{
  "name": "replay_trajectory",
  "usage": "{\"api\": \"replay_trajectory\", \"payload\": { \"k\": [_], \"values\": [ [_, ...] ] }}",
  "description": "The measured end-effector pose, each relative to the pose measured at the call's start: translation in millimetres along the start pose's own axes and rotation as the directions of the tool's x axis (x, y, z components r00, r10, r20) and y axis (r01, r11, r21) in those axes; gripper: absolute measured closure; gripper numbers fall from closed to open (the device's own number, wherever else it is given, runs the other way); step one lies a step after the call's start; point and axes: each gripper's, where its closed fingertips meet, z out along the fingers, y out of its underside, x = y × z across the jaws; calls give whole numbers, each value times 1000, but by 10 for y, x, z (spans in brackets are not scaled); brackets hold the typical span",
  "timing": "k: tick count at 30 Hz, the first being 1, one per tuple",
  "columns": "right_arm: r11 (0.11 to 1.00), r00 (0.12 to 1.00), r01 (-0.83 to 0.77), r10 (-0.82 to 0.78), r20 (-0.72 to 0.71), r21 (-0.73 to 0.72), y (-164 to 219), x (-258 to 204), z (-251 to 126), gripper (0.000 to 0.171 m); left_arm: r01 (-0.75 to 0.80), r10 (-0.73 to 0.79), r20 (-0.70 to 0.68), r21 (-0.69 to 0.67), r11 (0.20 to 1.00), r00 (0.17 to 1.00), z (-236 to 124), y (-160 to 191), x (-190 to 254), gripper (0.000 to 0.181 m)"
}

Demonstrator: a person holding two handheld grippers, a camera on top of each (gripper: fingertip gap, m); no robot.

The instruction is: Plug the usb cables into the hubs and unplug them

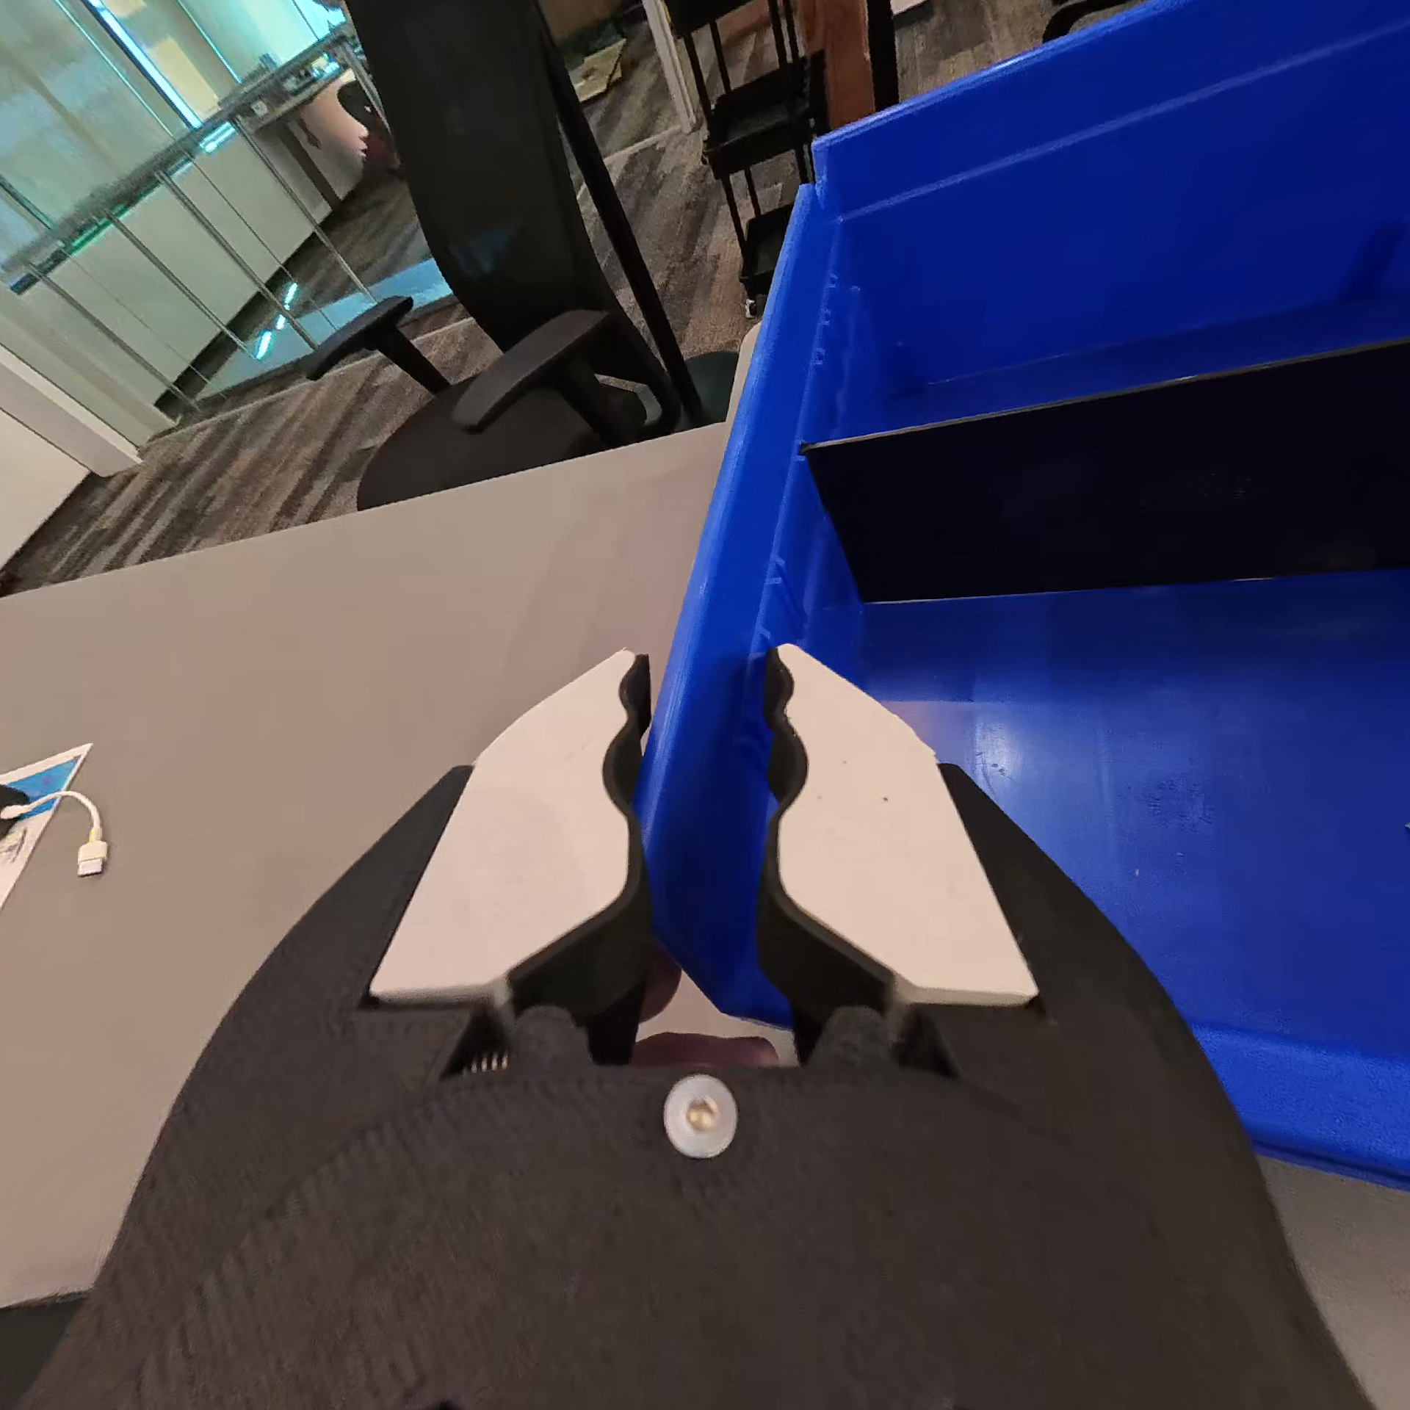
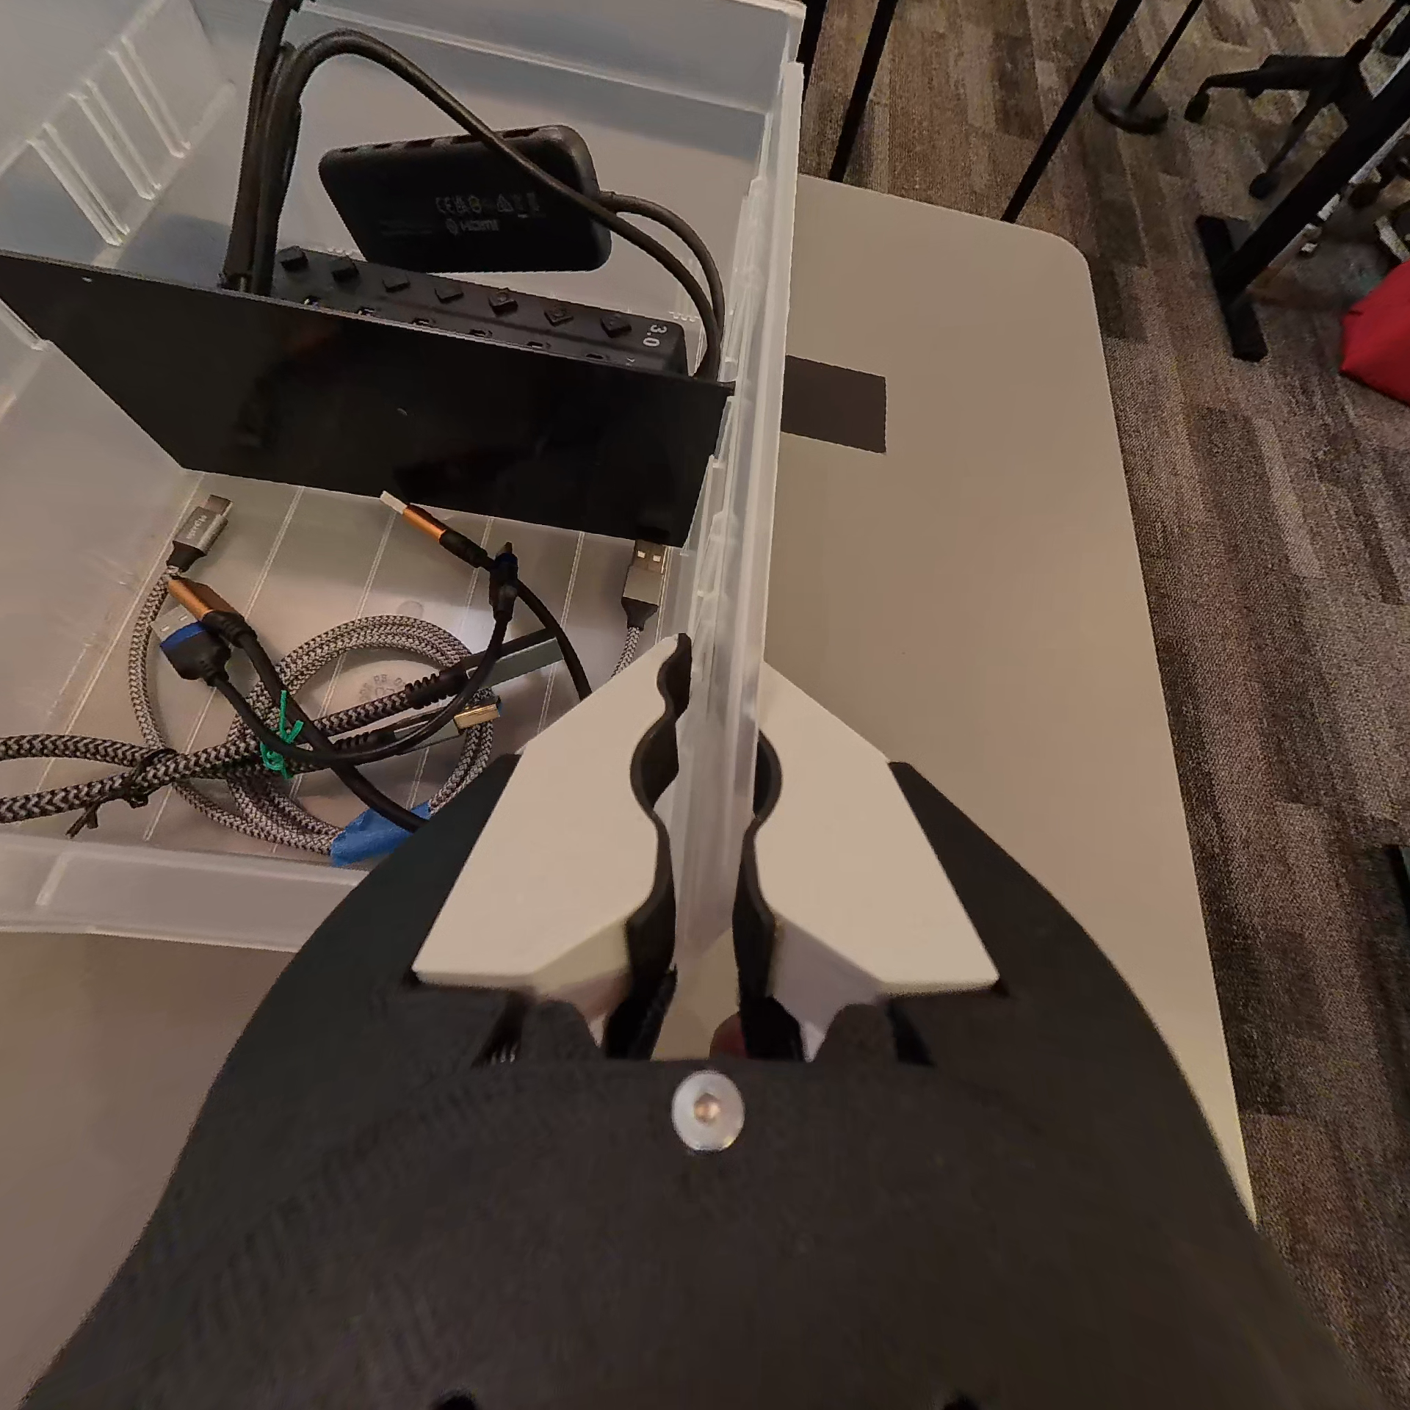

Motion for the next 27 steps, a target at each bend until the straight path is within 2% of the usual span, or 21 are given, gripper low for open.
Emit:
{"api": "replay_trajectory", "payload": {
  "k": [8, 10, 11, 13, 14, 16, 17, 19, 20, 27],
  "values": [
    [1000, 1000, 9, -9, -1, -28, 22, -1, 0, 166, -22, 22, -34, 10, 1000, 999, -68, -36, 33, 160],
    [999, 999, 33, -34, -9, -42, 28, 5, 1, 161, 30, -28, -48, 42, 999, 998, -101, -85, -24, 142],
    [998, 999, 46, -47, -13, -41, 18, 6, 4, 151, 88, -85, -100, 23, 996, 991, -94, -75, -10, 132],
    [998, 999, 49, -48, 4, -46, 5, -29, 21, 147, 195, -207, -208, -75, 978, 956, -36, 21, 69, 114],
    [998, 999, 35, -35, 14, -45, -4, -46, 34, 143, 219, -241, -243, -114, 969, 940, -5, 72, 105, 113],
    [999, 1000, -2, 4, 28, -44, -19, -72, 63, 136, 251, -284, -290, -145, 957, 914, 38, 117, 168, 120],
    [999, 1000, -4, 5, 23, -44, -24, -70, 70, 139, 262, -296, -307, -148, 954, 905, 43, 113, 188, 138],
    [999, 1000, 2, -2, 7, -50, -16, -41, 72, 151, 245, -282, -322, -152, 958, 904, 58, 106, 227, 168],
    [999, 1000, -9, 10, 9, -50, -13, -33, 69, 165, 228, -264, -328, -145, 963, 907, 63, 93, 244, 175],
    [997, 995, -71, 73, 63, -23, 5, -81, 46, 169, 258, -279, -356, -105, 960, 892, 25, 54, 277, 178]
  ]
}}
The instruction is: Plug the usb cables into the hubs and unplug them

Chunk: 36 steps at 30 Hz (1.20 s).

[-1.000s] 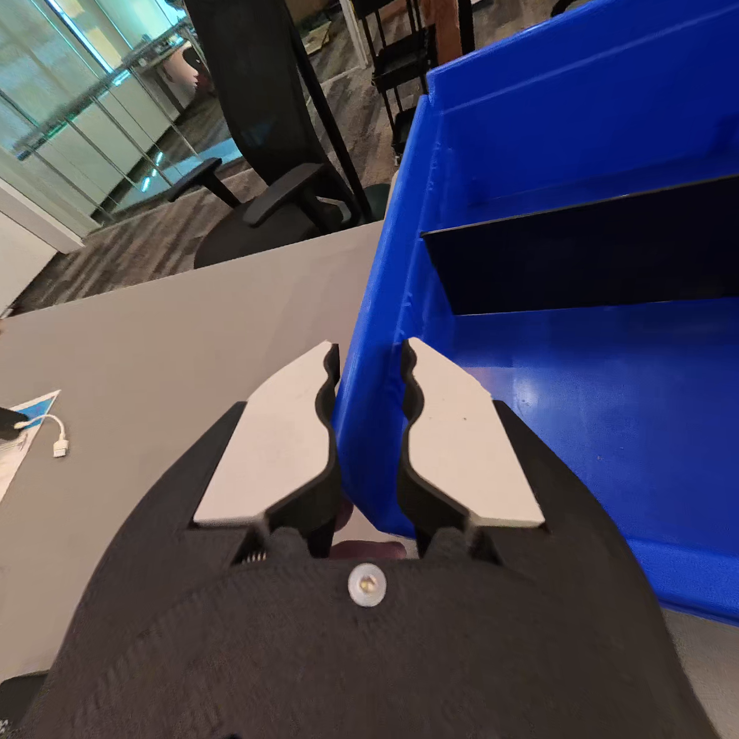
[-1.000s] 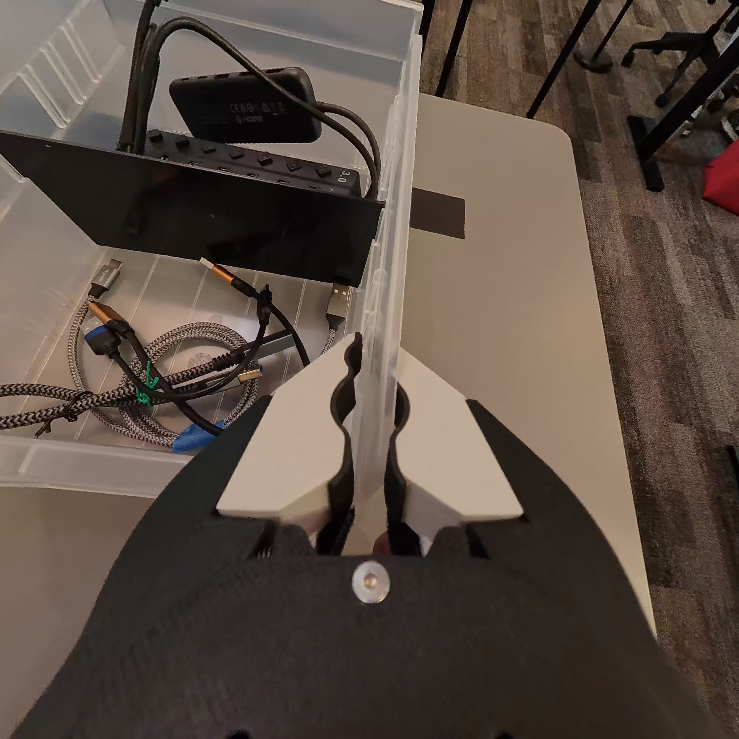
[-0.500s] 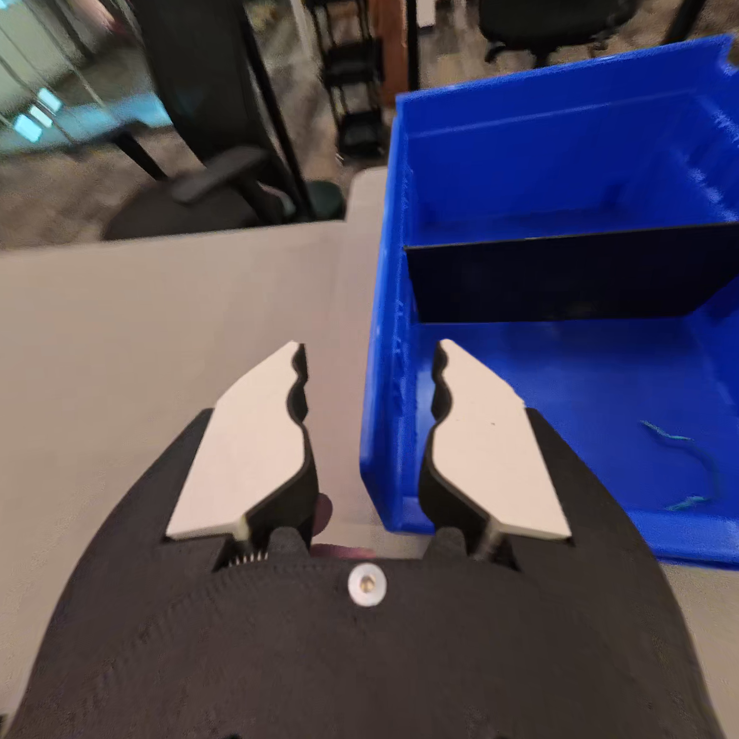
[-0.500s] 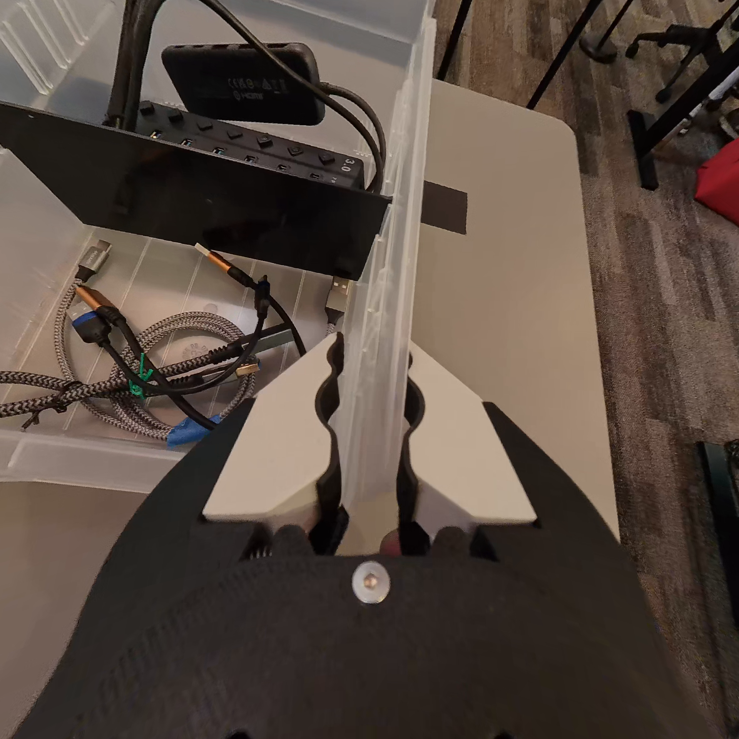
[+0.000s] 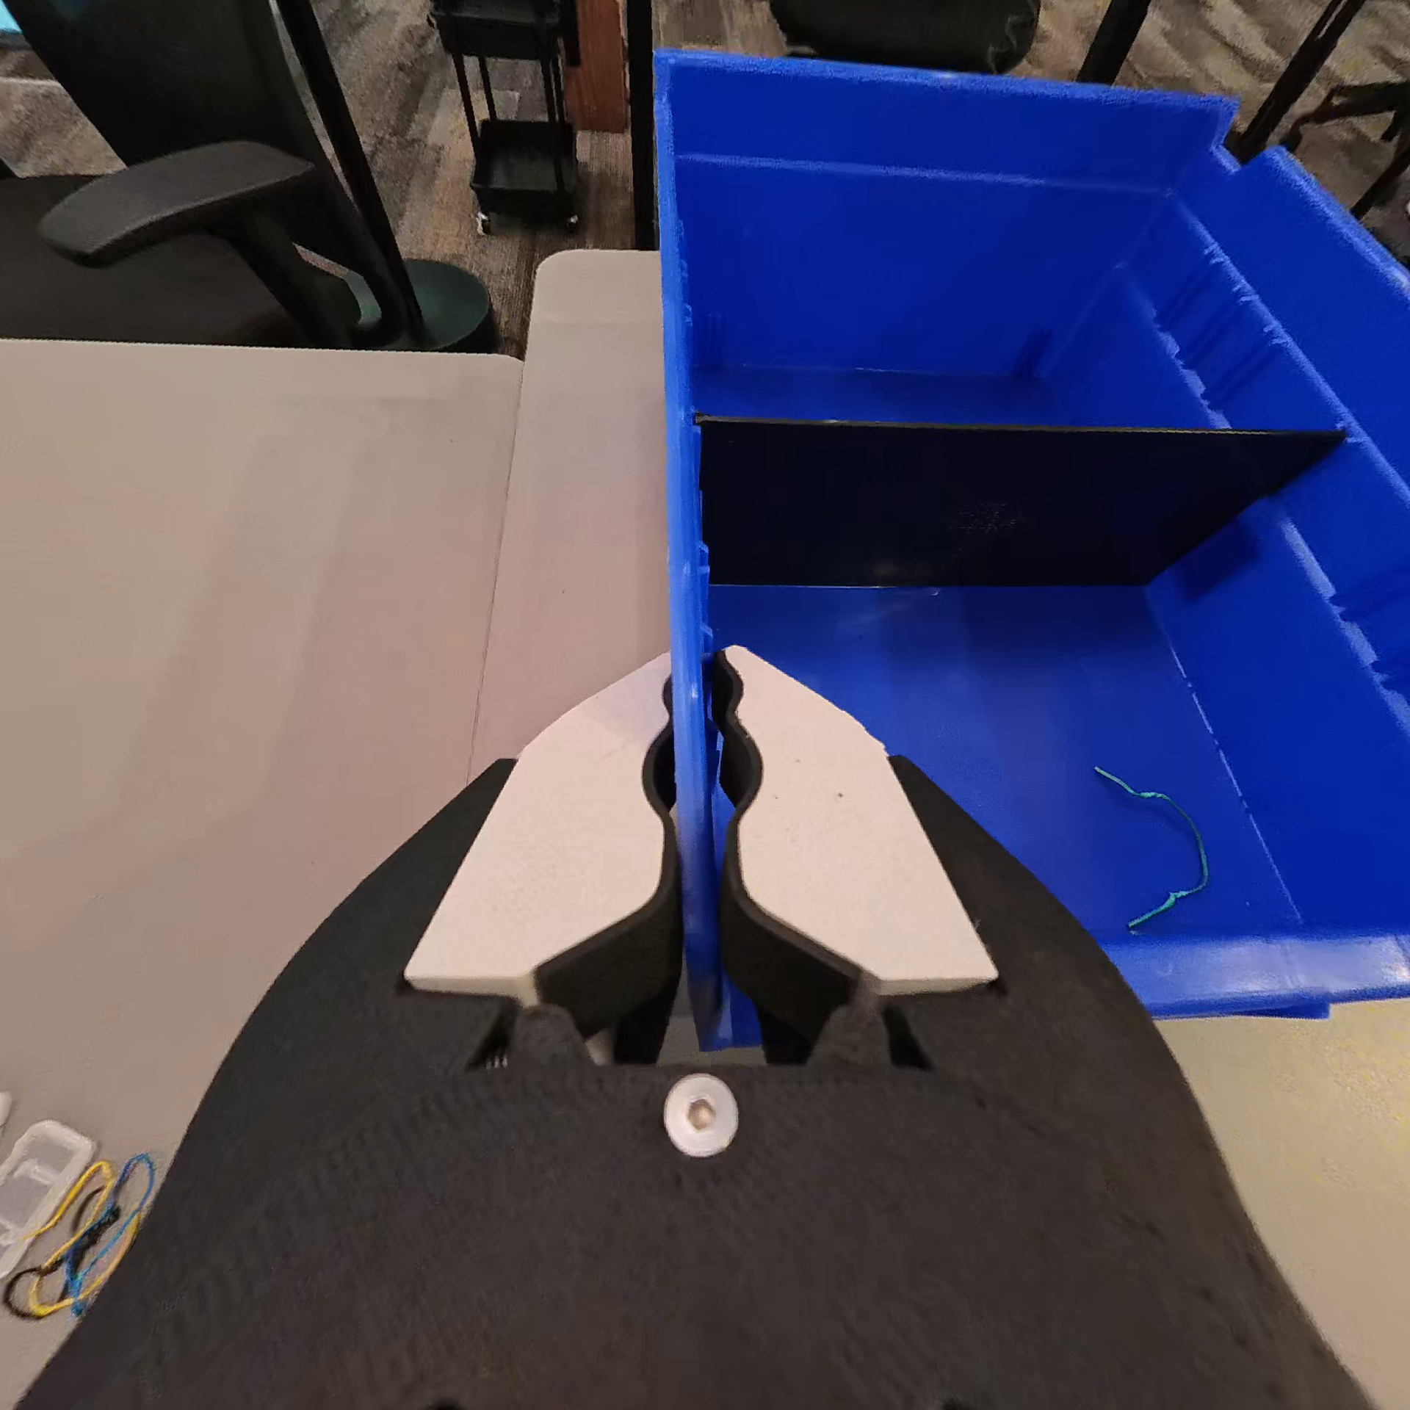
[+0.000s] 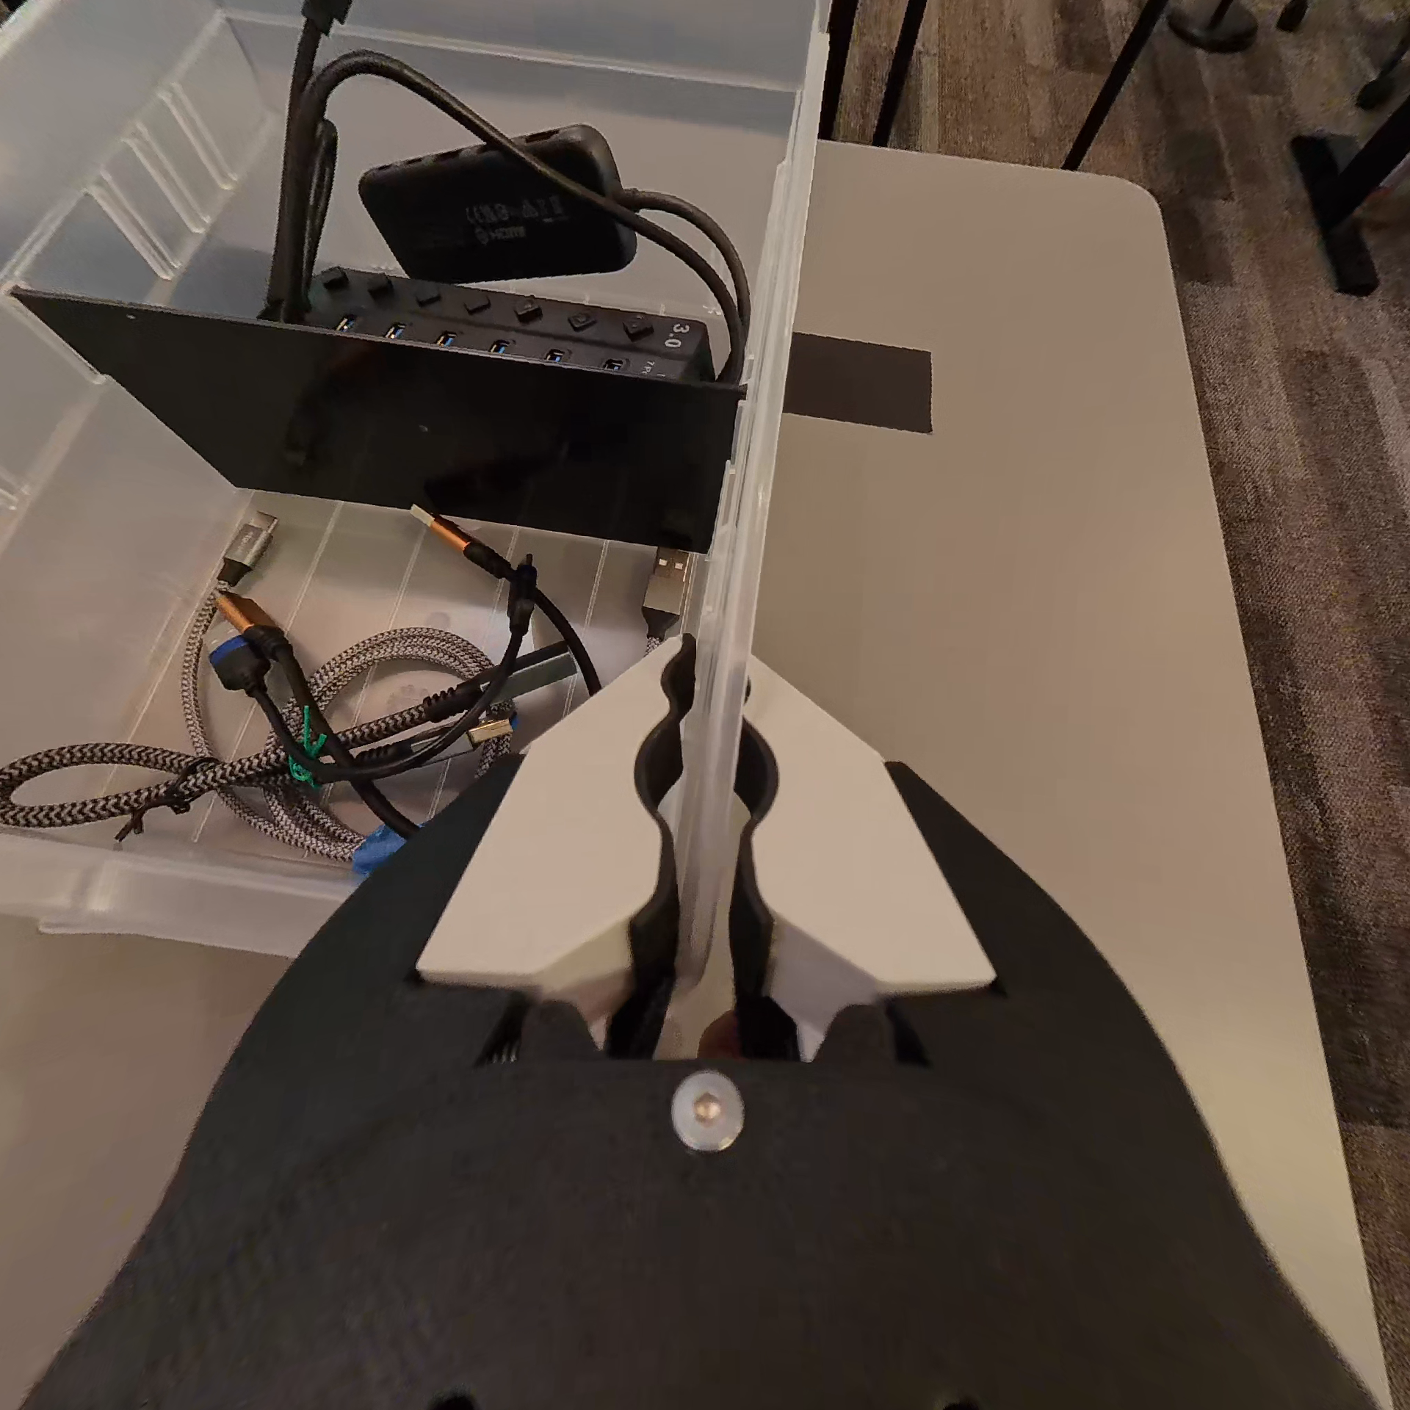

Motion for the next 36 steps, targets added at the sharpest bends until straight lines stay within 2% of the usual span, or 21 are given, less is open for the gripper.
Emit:
{"api": "replay_trajectory", "payload": {
  "k": [7, 13, 23, 30, 36],
  "values": [
    [1000, 1000, -17, 17, -23, -6, 96, -153, -140, 169, 16, -21, 50, 99, 995, 999, -252, -16, -60, 178],
    [999, 999, -29, 29, -30, -13, 249, -463, -370, 168, 29, -44, 79, 183, 983, 996, -594, -61, -43, 178],
    [1000, 999, 12, -12, 47, 3, 472, -1291, -719, 168, 42, -61, 55, 300, 953, 997, -1349, -261, 152, 178],
    [999, 995, 50, -50, 89, 7, 576, -1790, -889, 167, 81, -104, 50, 338, 938, 993, -1745, -200, 209, 178],
    [994, 982, 107, -107, 154, 7, 604, -2303, -955, 155, 109, -134, 47, 351, 930, 990, -1900, -43, 245, 177]
  ]
}}
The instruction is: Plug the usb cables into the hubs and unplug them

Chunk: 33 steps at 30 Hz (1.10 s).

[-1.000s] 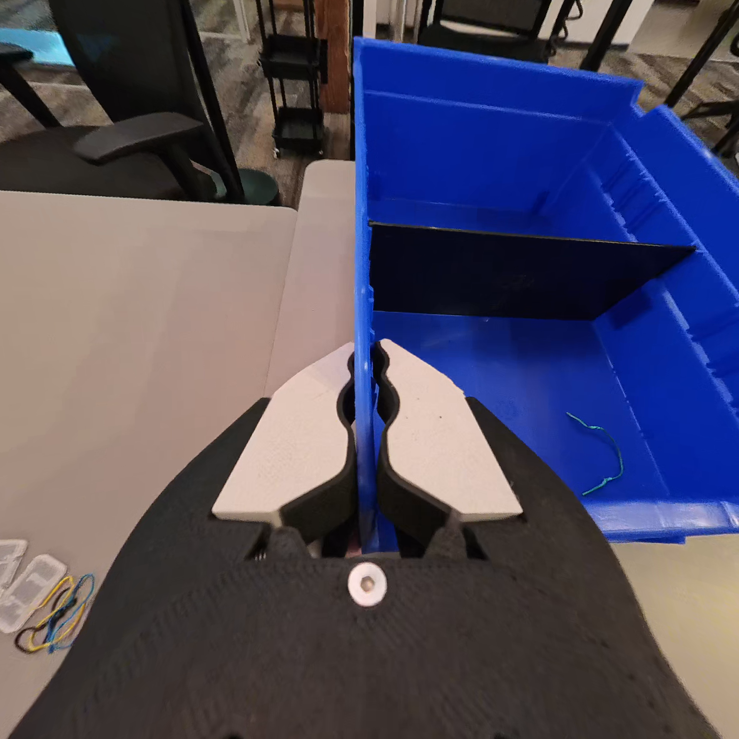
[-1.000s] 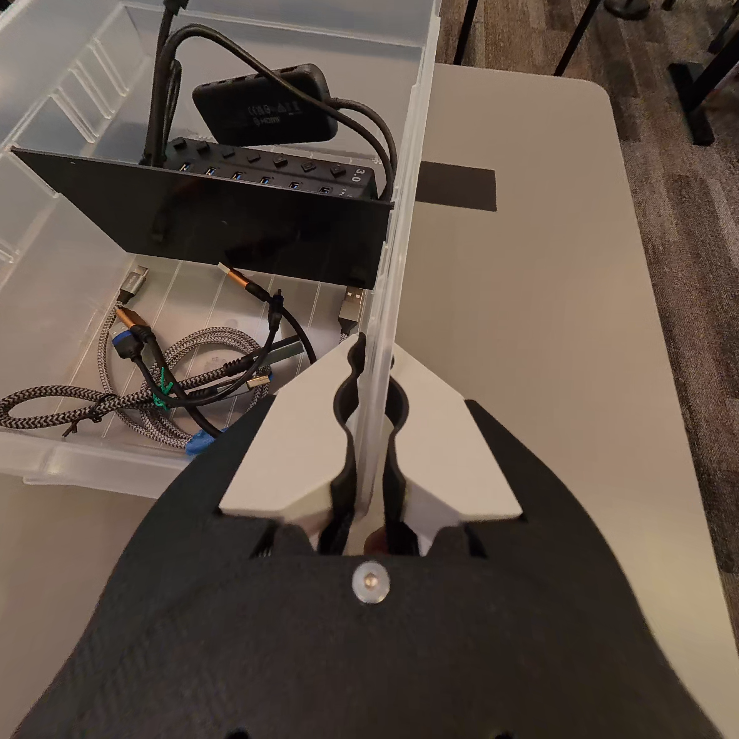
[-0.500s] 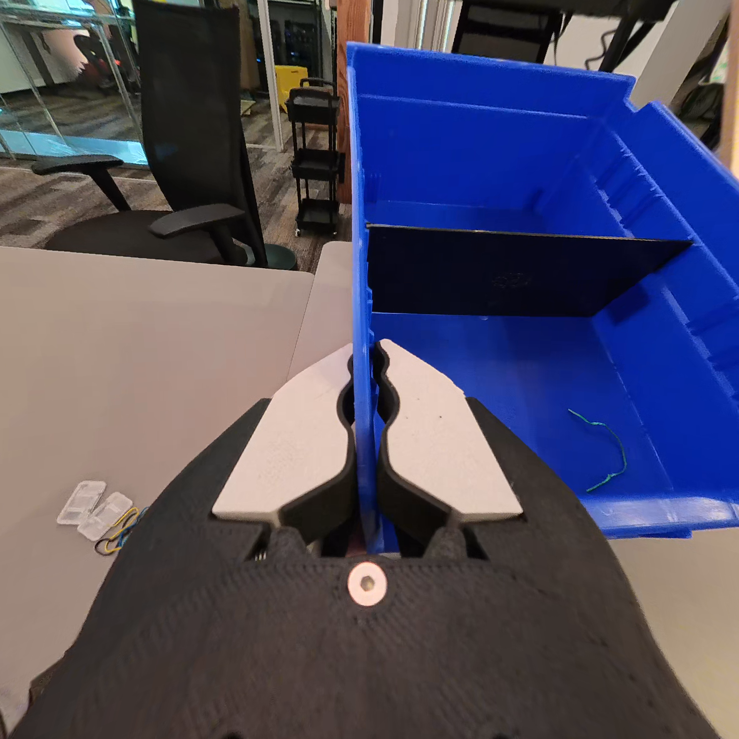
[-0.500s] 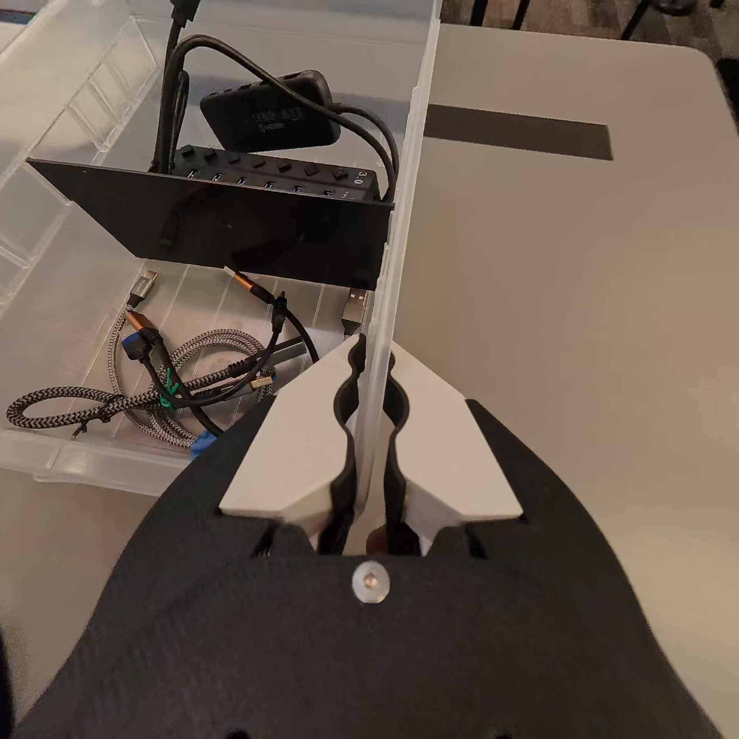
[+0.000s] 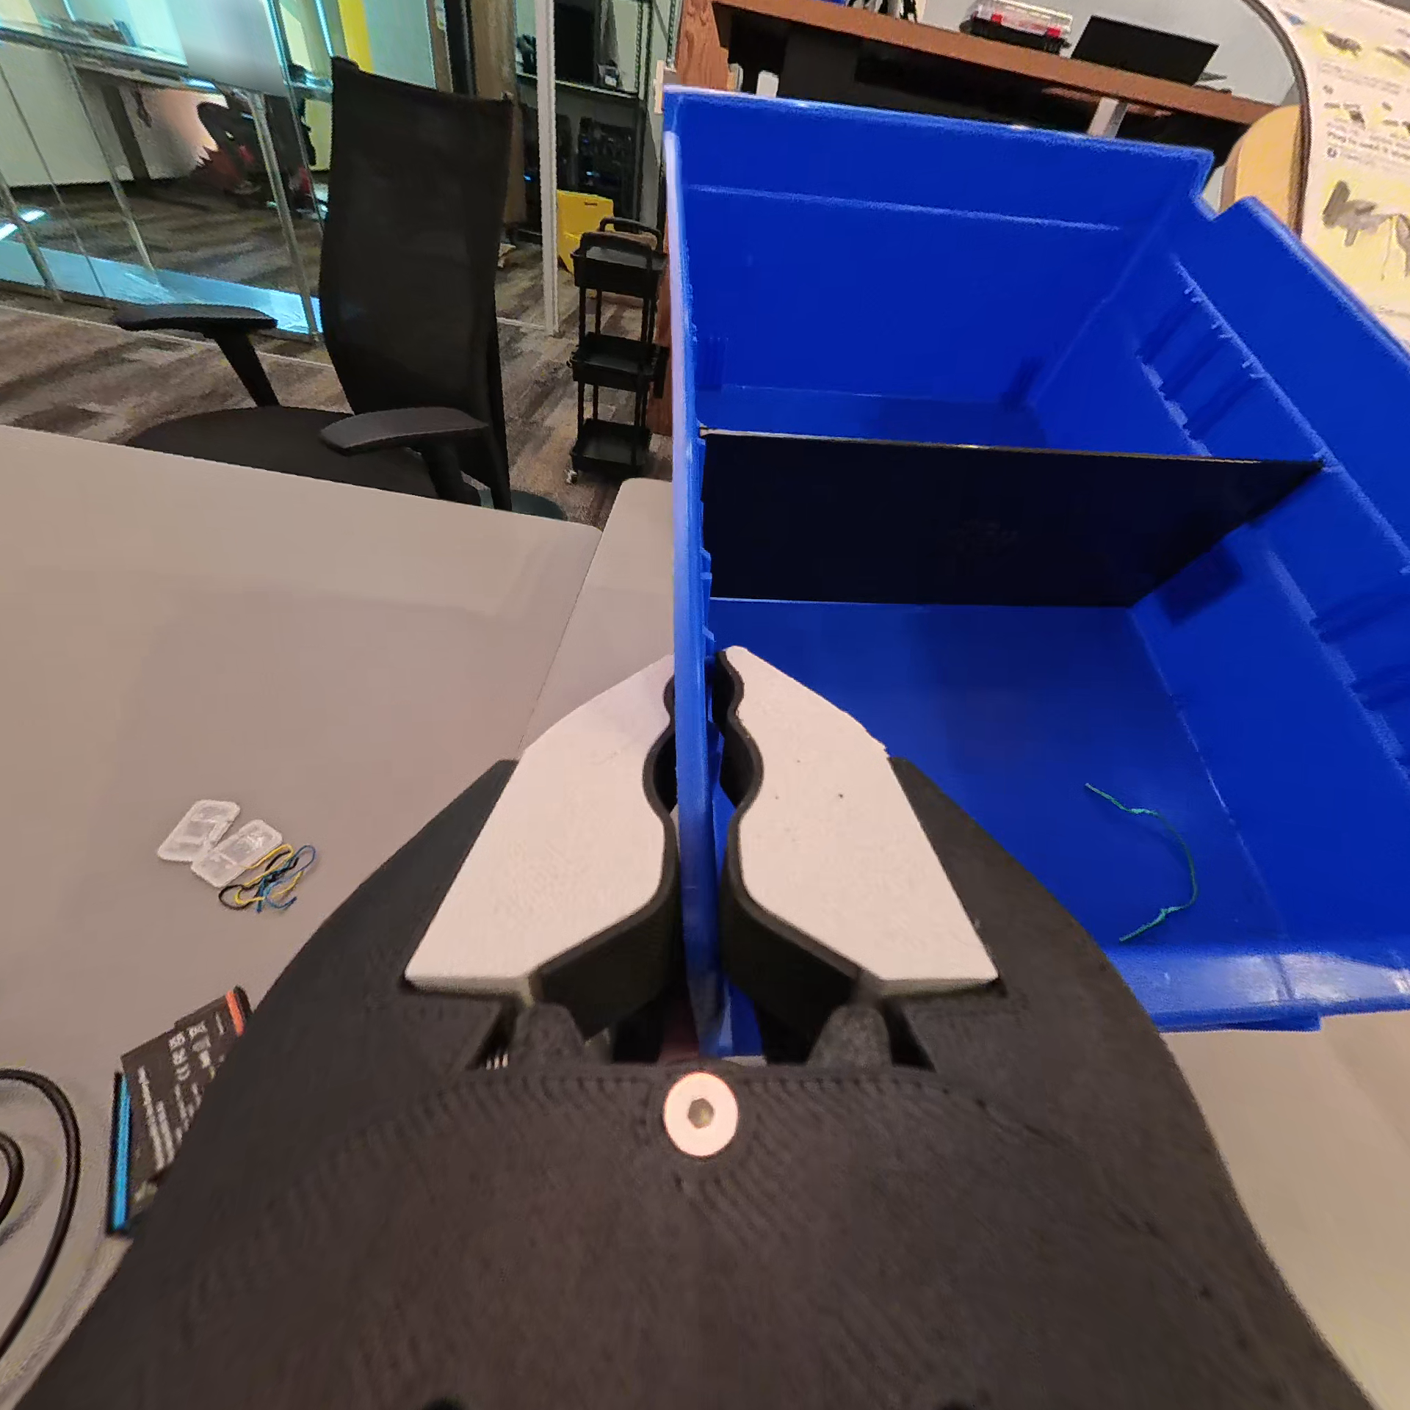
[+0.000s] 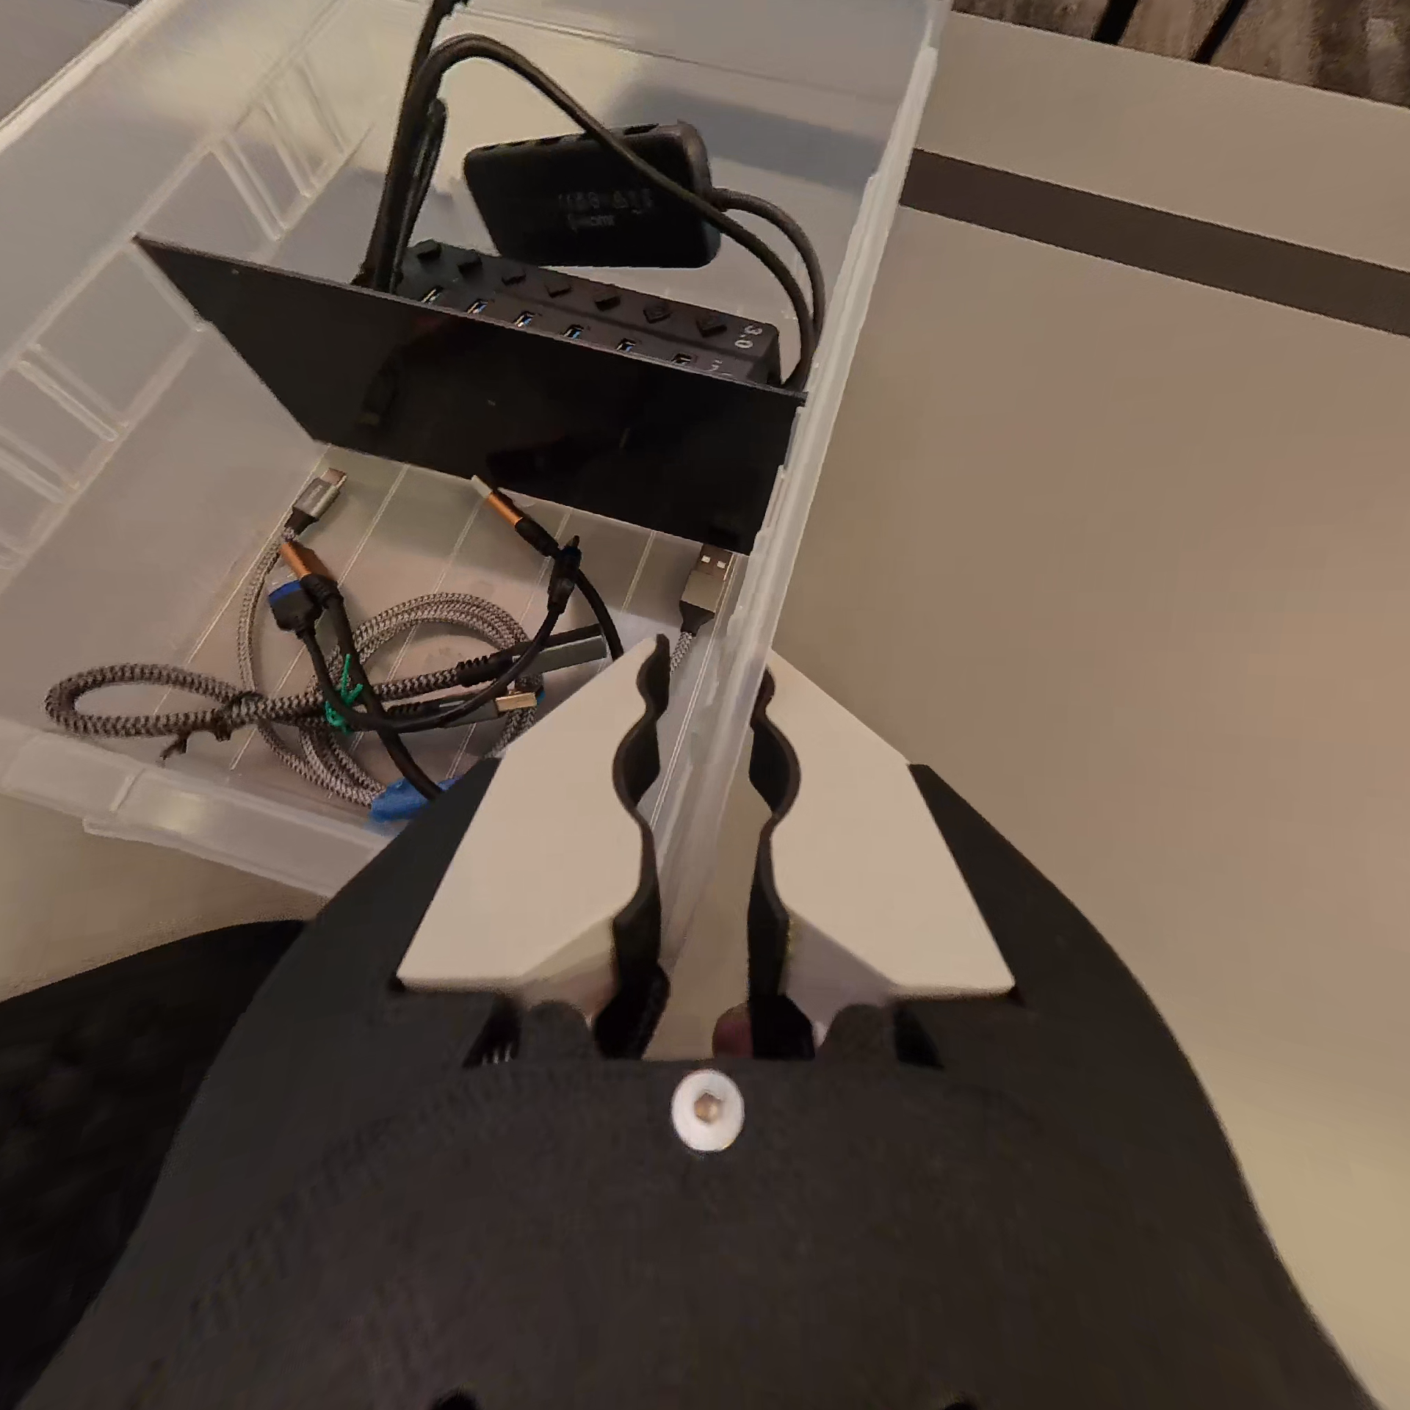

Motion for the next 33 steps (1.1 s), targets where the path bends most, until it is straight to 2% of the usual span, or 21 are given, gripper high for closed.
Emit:
{"api": "replay_trajectory", "payload": {
  "k": [17, 25, 29, 33],
  "values": [
    [979, 970, 197, -186, 156, -57, -141, -1339, 195, 124, 187, -188, -31, -18, 982, 982, -301, 526, 111, 178],
    [969, 950, 243, -228, 214, -43, -238, -1982, 309, 116, 207, -206, -39, 12, 978, 978, -338, 500, 67, 177],
    [956, 932, 292, -276, 237, -33, -273, -2355, 364, 108, 230, -228, -45, 52, 972, 973, -380, 414, -8, 177],
    [945, 914, 325, -304, 267, -37, -329, -2634, 435, 108, 231, -231, -18, 104, 967, 973, -444, 307, -154, 178]
  ]
}}
